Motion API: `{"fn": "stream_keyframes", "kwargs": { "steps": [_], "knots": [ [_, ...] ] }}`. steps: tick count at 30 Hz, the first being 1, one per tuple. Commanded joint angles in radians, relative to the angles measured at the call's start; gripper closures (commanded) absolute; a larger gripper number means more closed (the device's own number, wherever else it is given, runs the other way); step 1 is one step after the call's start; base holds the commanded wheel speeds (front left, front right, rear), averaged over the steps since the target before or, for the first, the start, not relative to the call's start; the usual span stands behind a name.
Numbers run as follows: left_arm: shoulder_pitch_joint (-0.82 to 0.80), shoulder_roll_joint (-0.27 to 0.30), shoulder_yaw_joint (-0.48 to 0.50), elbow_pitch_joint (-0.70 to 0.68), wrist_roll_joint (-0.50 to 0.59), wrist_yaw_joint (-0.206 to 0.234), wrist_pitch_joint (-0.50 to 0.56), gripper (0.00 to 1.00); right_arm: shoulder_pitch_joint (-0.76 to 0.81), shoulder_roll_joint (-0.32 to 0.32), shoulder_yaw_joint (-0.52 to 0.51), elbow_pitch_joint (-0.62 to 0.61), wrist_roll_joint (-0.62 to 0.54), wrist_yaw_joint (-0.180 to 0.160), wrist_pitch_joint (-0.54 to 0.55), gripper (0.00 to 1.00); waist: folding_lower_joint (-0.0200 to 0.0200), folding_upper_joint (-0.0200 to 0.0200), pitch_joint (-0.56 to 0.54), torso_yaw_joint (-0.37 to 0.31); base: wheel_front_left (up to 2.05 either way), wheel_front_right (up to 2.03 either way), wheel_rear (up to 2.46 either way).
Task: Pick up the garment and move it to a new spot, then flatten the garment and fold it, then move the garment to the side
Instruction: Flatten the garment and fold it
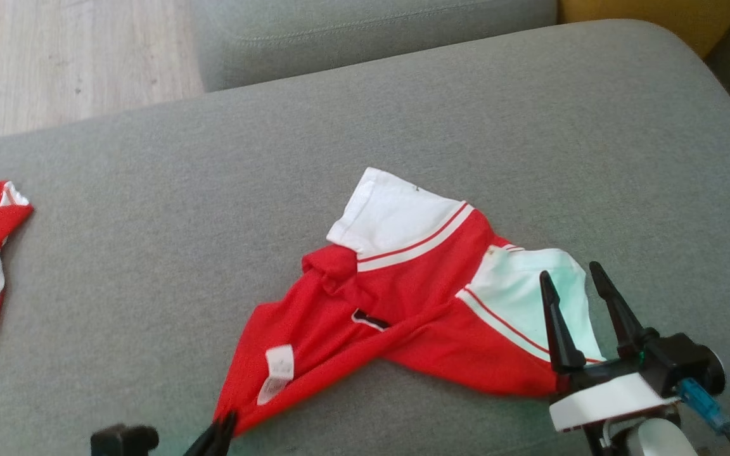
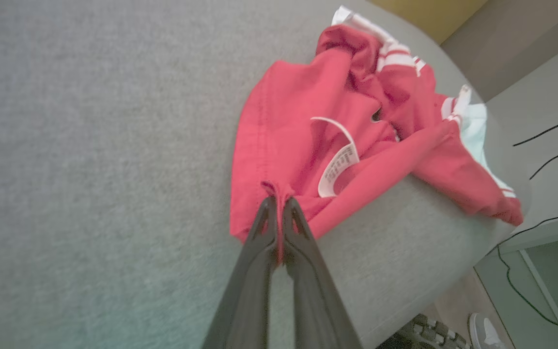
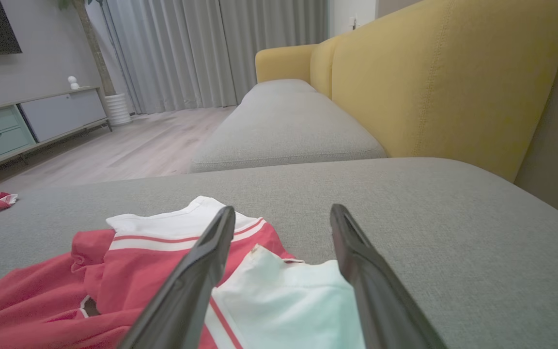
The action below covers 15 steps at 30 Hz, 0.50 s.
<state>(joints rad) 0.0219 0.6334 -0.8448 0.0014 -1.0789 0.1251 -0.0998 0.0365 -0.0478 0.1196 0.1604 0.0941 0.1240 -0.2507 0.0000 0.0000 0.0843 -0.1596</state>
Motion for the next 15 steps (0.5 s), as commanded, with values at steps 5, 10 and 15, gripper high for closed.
{"fn": "stream_keyframes", "kwargs": {
  "steps": [5,10,15],
  "knots": [
    [-0.009,0.063,0.007,0.038,0.045,0.046,0.009,0.00,-0.009,-0.002,0.028,-0.025,-0.014,0.007,-0.011,0.00,0.0000,0.0000,-0.010,-0.025,0.00,0.00,0.00],
    [-0.033,0.075,0.028,-0.050,0.057,0.057,-0.005,0.00,-0.006,-0.002,0.026,-0.031,-0.013,0.007,-0.011,0.00,0.0000,0.0000,-0.005,-0.046,0.00,0.00,0.00],
    [-0.145,-0.002,0.053,-0.150,0.074,0.060,-0.020,0.00,-0.010,-0.002,0.033,-0.034,-0.010,0.007,-0.011,0.00,0.0000,0.0000,0.009,-0.062,0.00,0.00,0.00]
  ]
}}
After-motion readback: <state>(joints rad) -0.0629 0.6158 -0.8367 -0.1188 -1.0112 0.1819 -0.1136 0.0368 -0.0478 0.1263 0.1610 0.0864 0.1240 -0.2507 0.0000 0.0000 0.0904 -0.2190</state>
